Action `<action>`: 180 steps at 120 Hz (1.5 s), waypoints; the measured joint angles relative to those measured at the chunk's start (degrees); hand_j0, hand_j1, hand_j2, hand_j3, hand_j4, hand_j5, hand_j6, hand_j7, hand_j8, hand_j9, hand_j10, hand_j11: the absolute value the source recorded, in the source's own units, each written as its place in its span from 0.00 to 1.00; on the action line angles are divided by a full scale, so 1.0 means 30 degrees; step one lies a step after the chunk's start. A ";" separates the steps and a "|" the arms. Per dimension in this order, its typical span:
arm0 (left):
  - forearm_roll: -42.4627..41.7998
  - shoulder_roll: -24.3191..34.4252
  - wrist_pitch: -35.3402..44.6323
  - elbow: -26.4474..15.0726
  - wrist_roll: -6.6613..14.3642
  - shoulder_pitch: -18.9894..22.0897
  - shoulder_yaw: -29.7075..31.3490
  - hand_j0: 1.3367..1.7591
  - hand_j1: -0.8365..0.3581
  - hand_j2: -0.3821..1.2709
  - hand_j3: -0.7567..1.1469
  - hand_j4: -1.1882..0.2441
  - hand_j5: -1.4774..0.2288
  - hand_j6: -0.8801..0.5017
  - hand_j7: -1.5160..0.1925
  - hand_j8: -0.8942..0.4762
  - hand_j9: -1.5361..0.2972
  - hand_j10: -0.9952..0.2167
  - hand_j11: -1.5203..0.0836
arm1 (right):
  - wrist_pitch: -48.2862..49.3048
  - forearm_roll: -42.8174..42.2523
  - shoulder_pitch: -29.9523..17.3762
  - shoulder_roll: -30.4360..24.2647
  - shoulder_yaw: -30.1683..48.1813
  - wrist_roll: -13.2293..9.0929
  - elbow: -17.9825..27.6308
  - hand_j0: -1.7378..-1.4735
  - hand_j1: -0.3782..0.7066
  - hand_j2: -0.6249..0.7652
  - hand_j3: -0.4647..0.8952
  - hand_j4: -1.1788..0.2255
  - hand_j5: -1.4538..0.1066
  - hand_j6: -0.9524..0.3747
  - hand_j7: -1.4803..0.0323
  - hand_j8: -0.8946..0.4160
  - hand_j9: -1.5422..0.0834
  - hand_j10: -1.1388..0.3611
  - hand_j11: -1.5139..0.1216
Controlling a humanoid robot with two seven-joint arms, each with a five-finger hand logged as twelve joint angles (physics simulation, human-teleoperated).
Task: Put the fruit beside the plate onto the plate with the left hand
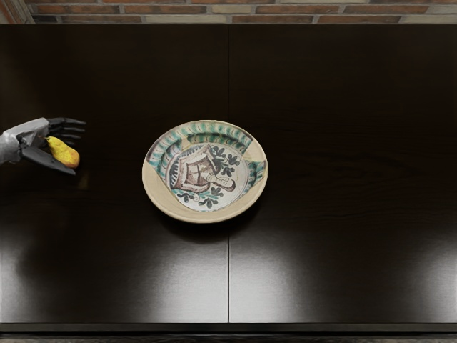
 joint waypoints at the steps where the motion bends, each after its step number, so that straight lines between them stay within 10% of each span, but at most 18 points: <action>1: 0.0002 -0.0015 0.0000 0.0000 -0.0002 0.0000 0.0001 0.76 0.73 0.27 0.40 0.64 0.66 0.44 0.68 0.46 0.65 0.60 0.73 | 0.0000 0.0000 -0.0001 0.0000 0.0000 0.0001 0.0000 0.30 0.05 0.45 0.34 0.82 0.91 0.70 0.96 0.66 0.93 0.74 0.91; 107: 0.0070 0.0036 -0.0049 -0.0867 -0.0243 0.0059 -0.0035 0.76 0.49 0.30 0.40 0.46 0.47 0.25 0.50 0.26 0.48 0.39 0.53 | 0.0000 0.0000 -0.0038 0.0000 -0.0001 0.0005 -0.0029 0.30 0.05 0.45 0.34 0.82 0.91 0.70 0.96 0.66 0.93 0.74 0.91; 180: 0.0185 0.0120 -0.0083 -0.0960 -0.0244 0.0058 -0.0005 0.74 0.26 0.29 0.40 0.27 0.20 0.06 0.22 0.13 0.22 0.53 0.26 | 0.0000 0.0000 -0.0153 0.0000 0.0001 -0.0005 -0.0029 0.30 0.05 0.45 0.34 0.82 0.91 0.70 0.96 0.66 0.93 0.74 0.91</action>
